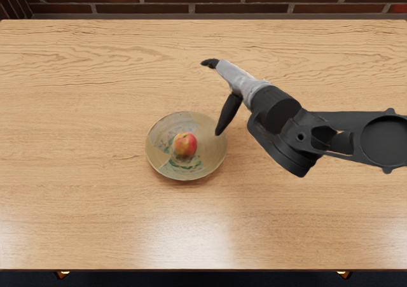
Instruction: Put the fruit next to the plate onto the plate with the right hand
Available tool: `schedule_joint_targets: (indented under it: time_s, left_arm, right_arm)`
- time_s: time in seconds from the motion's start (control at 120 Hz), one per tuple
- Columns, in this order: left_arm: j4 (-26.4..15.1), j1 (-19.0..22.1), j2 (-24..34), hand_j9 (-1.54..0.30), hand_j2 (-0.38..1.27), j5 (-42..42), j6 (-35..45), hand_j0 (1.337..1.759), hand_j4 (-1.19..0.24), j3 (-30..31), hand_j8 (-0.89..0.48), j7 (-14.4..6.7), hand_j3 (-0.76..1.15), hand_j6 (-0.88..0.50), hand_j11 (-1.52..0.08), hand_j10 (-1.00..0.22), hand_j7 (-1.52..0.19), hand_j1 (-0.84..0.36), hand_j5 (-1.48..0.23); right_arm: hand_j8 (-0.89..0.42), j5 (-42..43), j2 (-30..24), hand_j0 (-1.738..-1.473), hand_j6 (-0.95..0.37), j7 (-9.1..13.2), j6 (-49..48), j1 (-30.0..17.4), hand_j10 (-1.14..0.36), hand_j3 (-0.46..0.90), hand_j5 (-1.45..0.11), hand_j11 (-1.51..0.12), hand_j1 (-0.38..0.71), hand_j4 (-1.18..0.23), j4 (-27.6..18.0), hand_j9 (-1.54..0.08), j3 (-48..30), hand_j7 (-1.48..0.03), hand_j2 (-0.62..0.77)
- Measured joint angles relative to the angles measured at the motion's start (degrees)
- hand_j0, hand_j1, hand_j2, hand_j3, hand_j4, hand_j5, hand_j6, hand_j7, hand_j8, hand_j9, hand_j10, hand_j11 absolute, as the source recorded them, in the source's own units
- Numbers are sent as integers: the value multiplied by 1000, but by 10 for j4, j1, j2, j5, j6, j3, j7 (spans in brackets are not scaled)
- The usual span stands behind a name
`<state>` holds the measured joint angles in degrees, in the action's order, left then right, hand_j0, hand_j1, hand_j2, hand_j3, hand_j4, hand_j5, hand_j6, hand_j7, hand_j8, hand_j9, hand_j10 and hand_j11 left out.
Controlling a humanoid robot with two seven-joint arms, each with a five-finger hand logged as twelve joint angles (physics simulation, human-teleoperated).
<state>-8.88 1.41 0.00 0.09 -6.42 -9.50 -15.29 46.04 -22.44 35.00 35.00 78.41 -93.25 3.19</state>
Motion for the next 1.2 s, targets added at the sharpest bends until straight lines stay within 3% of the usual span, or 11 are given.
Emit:
schedule_joint_targets:
  time_s: [0.158,0.283,0.425,0.6,0.8,0.925,1.067,1.2]
  left_arm:
    - [0,0,0,-13,2,0,0,1658,-10,0,-10,0,0,-10,-13,-10,-13,337,-13]
    - [0,0,0,-13,2,0,0,1658,-10,0,-10,0,0,-10,-13,-10,-13,337,-13]
    - [0,0,0,-13,2,0,0,1658,-10,0,-10,0,0,-10,-13,-10,-13,337,-13]
    - [0,0,0,-13,2,0,0,1658,-10,0,-10,0,0,-10,-13,-10,-13,337,-13]
    - [0,0,0,-13,2,0,0,1658,-10,0,-10,0,0,-10,-13,-10,-13,337,-13]
    - [0,0,0,-13,2,0,0,1658,-10,0,-10,0,0,-10,-13,-10,-13,337,-13]
    - [0,0,0,-13,2,0,0,1658,-10,0,-10,0,0,-10,-13,-10,-13,337,-13]
    - [0,0,0,-13,2,0,0,1658,-10,0,-10,0,0,-10,-13,-10,-13,337,-13]
  right_arm:
    - [-39,0,-67,-1658,-41,0,0,-58,-59,0,-83,-83,-294,-61,29,-82,-56,-80,40]
    - [-22,0,-109,-1658,-23,0,0,-135,-32,0,-45,-45,-320,-33,41,-45,-174,-43,22]
    - [-11,-7,-123,-1658,-12,0,-47,-233,-16,0,-23,-22,-335,-17,43,-22,-344,-22,12]
    - [-5,-30,-125,-1658,-5,0,-109,-290,-7,0,-10,-10,-343,-7,32,-10,-413,-9,6]
    - [-2,-173,-129,-1658,-2,0,-419,-395,-3,0,-4,-4,-347,-3,50,-4,-611,-3,3]
    - [-1,-251,-129,-1658,-1,0,-601,-430,-1,0,-2,-2,-348,-1,110,-2,-684,-2,2]
    - [0,-321,-128,-1658,0,0,-675,-493,0,0,-1,-1,-349,0,164,-1,-759,-1,1]
    - [1,-397,-128,-1658,1,0,-693,-519,0,0,0,0,-349,0,200,0,-783,0,1]
